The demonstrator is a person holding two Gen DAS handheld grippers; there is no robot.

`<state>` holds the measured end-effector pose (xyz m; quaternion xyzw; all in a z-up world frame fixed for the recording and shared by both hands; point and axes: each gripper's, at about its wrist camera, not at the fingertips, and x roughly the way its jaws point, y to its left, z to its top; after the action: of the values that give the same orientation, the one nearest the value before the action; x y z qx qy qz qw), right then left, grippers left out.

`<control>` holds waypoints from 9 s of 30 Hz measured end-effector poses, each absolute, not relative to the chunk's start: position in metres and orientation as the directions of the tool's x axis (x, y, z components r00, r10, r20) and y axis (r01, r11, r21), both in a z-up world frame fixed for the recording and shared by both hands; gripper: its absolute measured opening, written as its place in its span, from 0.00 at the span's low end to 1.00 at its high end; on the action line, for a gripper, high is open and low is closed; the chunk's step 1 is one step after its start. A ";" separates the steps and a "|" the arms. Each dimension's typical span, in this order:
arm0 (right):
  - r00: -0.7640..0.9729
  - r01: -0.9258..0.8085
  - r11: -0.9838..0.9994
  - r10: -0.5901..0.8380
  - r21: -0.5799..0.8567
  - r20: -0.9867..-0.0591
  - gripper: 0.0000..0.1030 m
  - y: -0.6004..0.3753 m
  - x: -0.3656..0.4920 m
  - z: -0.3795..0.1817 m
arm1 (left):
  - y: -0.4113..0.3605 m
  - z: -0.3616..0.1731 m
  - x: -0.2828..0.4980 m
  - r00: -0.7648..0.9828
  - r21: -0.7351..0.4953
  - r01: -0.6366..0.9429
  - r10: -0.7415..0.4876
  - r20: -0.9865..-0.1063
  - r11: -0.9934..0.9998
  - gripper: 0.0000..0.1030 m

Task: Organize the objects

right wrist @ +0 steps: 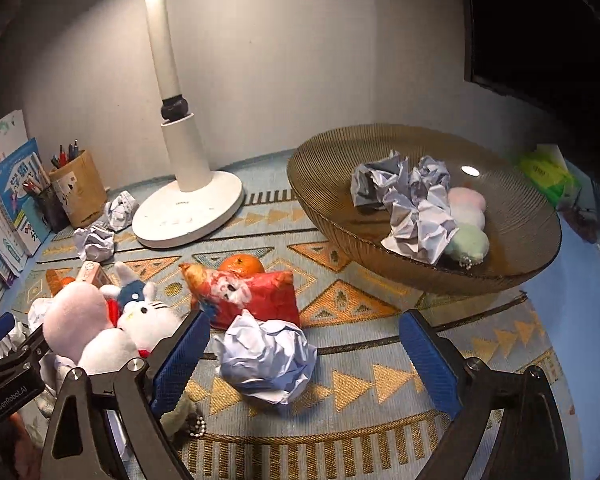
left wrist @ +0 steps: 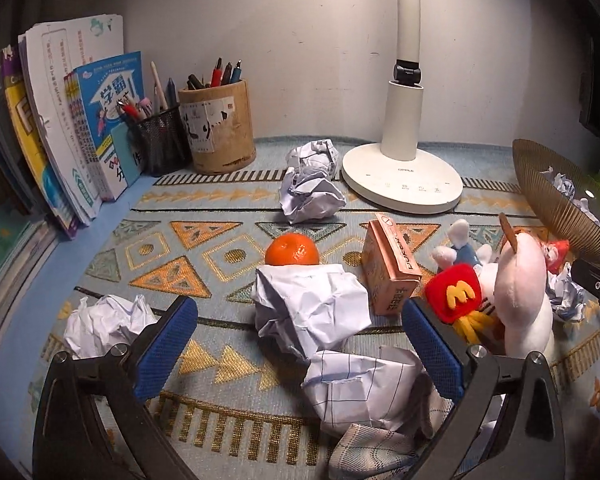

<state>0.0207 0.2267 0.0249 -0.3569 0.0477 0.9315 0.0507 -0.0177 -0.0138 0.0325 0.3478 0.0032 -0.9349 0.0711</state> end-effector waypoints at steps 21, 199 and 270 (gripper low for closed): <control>-0.690 -0.161 -0.962 -0.051 0.222 -0.722 0.92 0.255 0.013 0.011 | -0.015 0.029 -0.019 -0.736 0.047 0.145 -0.139 -0.662 -0.988 0.99; -0.697 0.094 -0.954 -0.268 0.286 -0.665 0.95 0.211 0.049 0.020 | -0.050 0.032 0.042 -0.730 -0.249 -0.026 0.189 -0.657 -0.968 0.98; -0.550 0.248 -0.968 -0.118 -0.026 -0.827 0.51 0.181 0.060 -0.002 | -0.034 0.029 0.068 -0.715 -0.269 -0.161 0.300 -0.631 -0.950 0.26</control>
<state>0.0598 0.1810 -0.0015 -0.4628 -0.0701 0.8775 -0.1044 0.0681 -0.0339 0.0293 0.3558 0.0975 -0.9210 -0.1252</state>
